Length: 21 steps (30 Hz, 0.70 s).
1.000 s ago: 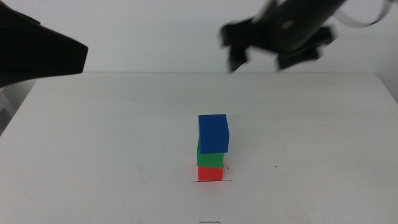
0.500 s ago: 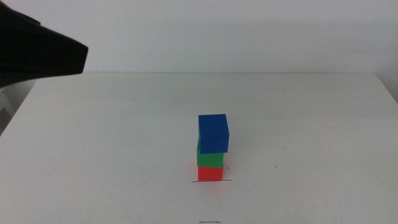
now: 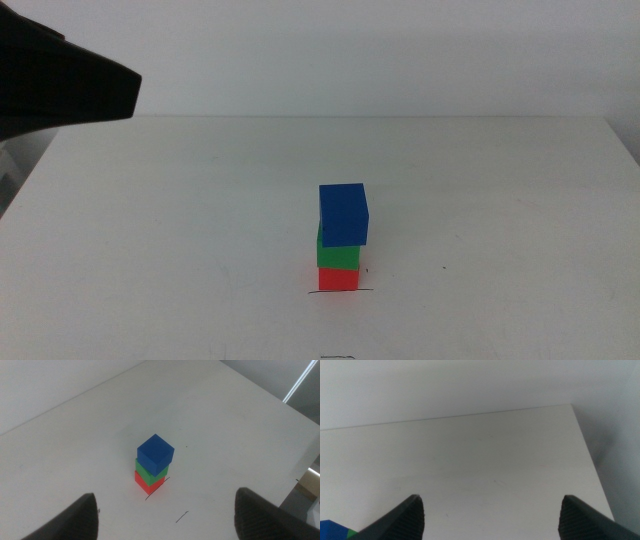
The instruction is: Stack red cubes first, then green, then blue cubes in a specific spot.
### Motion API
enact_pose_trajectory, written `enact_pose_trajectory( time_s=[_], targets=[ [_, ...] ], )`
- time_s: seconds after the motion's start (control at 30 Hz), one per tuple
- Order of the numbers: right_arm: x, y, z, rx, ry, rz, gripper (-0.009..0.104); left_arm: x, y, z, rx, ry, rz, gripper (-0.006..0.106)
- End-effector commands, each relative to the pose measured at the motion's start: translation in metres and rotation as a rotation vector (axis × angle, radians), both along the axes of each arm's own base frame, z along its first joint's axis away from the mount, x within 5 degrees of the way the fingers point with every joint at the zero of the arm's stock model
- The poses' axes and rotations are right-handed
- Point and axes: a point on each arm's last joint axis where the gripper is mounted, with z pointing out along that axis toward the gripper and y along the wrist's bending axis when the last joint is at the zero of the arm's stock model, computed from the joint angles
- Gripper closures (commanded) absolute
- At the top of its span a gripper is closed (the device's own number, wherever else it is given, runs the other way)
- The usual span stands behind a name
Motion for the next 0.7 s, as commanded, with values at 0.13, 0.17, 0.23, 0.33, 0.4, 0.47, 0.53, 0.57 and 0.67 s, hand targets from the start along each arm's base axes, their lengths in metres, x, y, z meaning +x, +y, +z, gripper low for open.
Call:
enact_pose_trajectory(
  time_s=[0.13,0.17,0.23,0.33,0.4,0.47,0.53,0.57,0.67],
  targets=[
    [-0.001,-0.002,0.013,-0.014,-0.100,0.001,0.014,-0.002,-0.002,0.010,-0.061,-0.045,-0.005,0.007],
    [-0.001,-0.002,0.013,-0.014,-0.100,0.001,0.014,-0.002,-0.002,0.010,-0.061,-0.045,-0.005,0.007],
    [-0.001,-0.002,0.013,-0.014,-0.100,0.001,0.014,0.005,0.002,0.014,-0.075,-0.098,0.080,0.007],
    [-0.001,-0.002,0.013,-0.014,-0.100,0.001,0.014,0.014,0.016,0.020,-0.043,-0.208,0.259,0.007],
    [-0.001,-0.002,0.013,-0.014,-0.100,0.001,0.014,0.022,0.028,0.020,0.011,-0.287,0.383,0.007],
    [-0.001,-0.002,0.013,-0.014,-0.100,0.001,0.014,0.030,0.037,0.019,0.049,-0.352,0.490,0.007],
    [-0.001,-0.001,0.013,-0.010,-0.100,0.003,0.014,0.036,0.043,0.018,0.040,-0.399,0.566,0.007],
    [-0.001,-0.002,0.013,-0.011,-0.100,0.002,0.014,0.038,0.045,0.018,0.031,-0.414,0.595,0.007],
    [-0.001,-0.002,0.013,-0.010,-0.100,0.003,0.014,0.043,0.049,0.016,0.011,-0.438,0.643,0.007]
  ],
)
